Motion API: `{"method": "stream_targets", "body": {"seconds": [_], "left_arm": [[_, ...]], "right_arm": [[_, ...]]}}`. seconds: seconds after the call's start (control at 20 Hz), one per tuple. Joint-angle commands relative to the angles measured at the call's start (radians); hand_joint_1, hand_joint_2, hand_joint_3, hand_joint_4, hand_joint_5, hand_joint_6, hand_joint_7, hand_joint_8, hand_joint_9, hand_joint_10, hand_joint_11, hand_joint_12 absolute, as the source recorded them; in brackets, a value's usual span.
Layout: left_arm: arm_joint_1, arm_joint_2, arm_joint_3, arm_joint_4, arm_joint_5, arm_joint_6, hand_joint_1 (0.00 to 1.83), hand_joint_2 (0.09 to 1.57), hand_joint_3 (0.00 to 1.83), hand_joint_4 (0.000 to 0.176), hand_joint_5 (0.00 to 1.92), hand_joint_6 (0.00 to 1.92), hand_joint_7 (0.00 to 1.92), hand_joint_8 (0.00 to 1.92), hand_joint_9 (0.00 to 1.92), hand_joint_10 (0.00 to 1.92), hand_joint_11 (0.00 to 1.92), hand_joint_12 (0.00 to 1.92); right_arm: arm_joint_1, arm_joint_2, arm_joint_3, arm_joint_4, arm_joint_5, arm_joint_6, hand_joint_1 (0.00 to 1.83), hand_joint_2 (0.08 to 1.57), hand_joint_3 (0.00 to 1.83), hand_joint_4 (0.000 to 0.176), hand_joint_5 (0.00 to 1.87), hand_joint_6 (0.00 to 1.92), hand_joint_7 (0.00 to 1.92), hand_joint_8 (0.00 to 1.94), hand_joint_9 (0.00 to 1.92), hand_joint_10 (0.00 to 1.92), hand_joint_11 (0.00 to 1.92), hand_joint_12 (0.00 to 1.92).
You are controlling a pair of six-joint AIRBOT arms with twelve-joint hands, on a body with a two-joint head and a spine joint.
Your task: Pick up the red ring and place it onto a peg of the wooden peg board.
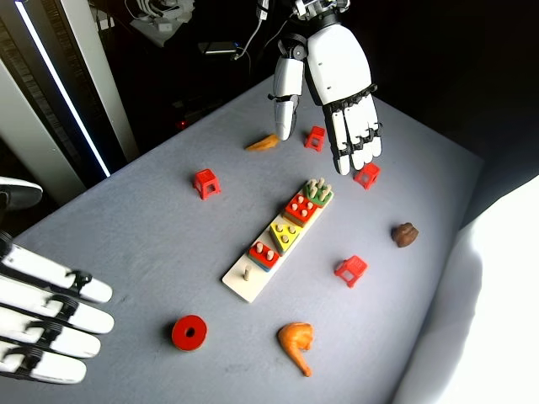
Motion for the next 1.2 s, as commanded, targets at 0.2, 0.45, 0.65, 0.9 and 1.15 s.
{"method": "stream_targets", "body": {"seconds": [0.2, 0.45, 0.65, 0.9, 1.15], "left_arm": [[-0.011, 0.0, 0.002, 0.048, -0.039, 0.003, 0.0, 1.29, 0.0, 0.0, 0.23, 0.0, 0.19, 0.0, 0.12, 0.0, 0.0, 0.23], [-0.011, -0.001, 0.002, 0.048, -0.039, 0.003, 0.0, 1.29, 0.0, 0.0, 0.27, 0.0, 0.21, 0.0, 0.14, 0.01, 0.0, 0.22], [-0.013, -0.001, 0.002, 0.048, -0.039, 0.003, 0.0, 1.29, 0.0, 0.0, 0.25, 0.0, 0.21, 0.0, 0.15, 0.0, 0.0, 0.26], [-0.013, -0.002, 0.002, 0.048, -0.039, 0.003, 0.0, 1.28, 0.0, 0.0, 0.19, 0.0, 0.15, 0.0, 0.1, 0.0, 0.0, 0.12], [-0.011, -0.007, 0.002, 0.048, -0.039, 0.003, 0.0, 1.28, 0.0, 0.0, 0.19, 0.0, 0.14, 0.0, 0.1, 0.0, 0.0, 0.15]], "right_arm": [[0.026, -0.122, 0.138, 0.006, 0.094, -0.02, 0.54, 0.7, 0.0, 0.17, 0.77, 0.0, 0.0, 0.0, 0.0, 0.0, 0.0, 0.0], [0.048, -0.261, 0.265, 0.006, 0.089, -0.115, 0.75, 0.73, 0.01, 0.13, 0.73, 0.0, 0.0, 0.0, 0.0, 0.0, 0.0, 0.0], [0.035, -0.378, 0.381, 0.006, 0.088, -0.132, 0.69, 0.73, 0.01, 0.142, 0.68, 0.0, 0.0, 0.0, 0.0, 0.0, 0.0, 0.0], [0.008, -0.486, 0.483, 0.007, 0.073, -0.128, 0.73, 0.73, 0.01, 0.141, 0.68, 0.01, 0.0, 0.0, 0.0, 0.0, 0.0, 0.0], [0.007, -0.572, 0.535, 0.007, 0.076, -0.131, 0.64, 0.77, 0.02, 0.137, 0.64, 0.0, 0.0, 0.0, 0.0, 0.0, 0.0, 0.0]]}}
